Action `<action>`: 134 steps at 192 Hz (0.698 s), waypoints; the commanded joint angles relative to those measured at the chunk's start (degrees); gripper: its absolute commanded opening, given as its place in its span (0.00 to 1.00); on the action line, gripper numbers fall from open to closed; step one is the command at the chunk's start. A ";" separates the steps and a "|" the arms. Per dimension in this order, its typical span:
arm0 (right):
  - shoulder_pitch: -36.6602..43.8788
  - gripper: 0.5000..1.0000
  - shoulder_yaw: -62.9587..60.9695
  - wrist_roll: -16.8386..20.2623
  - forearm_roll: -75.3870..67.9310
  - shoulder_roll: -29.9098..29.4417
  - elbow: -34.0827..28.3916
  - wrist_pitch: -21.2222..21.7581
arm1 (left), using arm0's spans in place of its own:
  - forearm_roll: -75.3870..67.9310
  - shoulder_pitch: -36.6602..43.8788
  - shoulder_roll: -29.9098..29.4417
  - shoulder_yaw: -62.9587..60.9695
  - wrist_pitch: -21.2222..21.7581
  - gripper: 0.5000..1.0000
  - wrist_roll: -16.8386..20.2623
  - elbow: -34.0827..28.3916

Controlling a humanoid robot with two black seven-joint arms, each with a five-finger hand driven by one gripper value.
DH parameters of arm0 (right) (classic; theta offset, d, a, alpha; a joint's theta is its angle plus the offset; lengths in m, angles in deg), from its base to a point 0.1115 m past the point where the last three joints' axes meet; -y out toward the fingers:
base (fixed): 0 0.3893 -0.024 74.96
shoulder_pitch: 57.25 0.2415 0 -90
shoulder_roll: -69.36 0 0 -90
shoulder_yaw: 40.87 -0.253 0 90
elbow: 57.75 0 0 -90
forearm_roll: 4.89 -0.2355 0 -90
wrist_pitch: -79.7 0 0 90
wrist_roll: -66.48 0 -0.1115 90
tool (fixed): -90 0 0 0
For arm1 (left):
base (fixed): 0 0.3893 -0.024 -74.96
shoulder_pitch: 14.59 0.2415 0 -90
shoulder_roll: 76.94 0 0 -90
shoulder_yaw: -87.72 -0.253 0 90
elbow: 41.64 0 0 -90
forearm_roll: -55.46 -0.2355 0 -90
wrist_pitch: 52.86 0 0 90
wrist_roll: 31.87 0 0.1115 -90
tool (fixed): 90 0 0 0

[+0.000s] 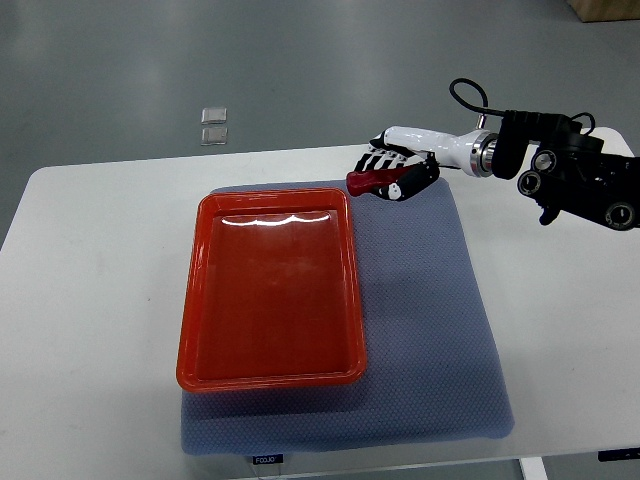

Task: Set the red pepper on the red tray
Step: 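Lift the pepper with the right hand and carry it over the tray, then lower the pepper into the tray and open the right hand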

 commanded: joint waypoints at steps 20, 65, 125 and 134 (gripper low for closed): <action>0.21 0.00 0.72 -0.95 -0.59 -5.76 0.31 -1.60 | 0.00 0.00 0.00 0.09 0.01 1.00 0.00 0.00; 0.30 0.00 3.71 -0.96 -0.51 -15.69 4.26 -2.21 | 0.00 0.00 0.00 0.09 0.01 1.00 0.00 -0.18; -2.34 0.00 4.76 -1.04 -0.33 -24.39 10.68 -4.32 | 0.00 0.00 0.00 0.00 0.01 1.00 0.00 0.09; -2.51 0.00 4.85 -1.13 -0.33 -24.39 11.30 -4.32 | 0.00 0.00 0.00 0.09 0.01 1.00 0.00 -0.09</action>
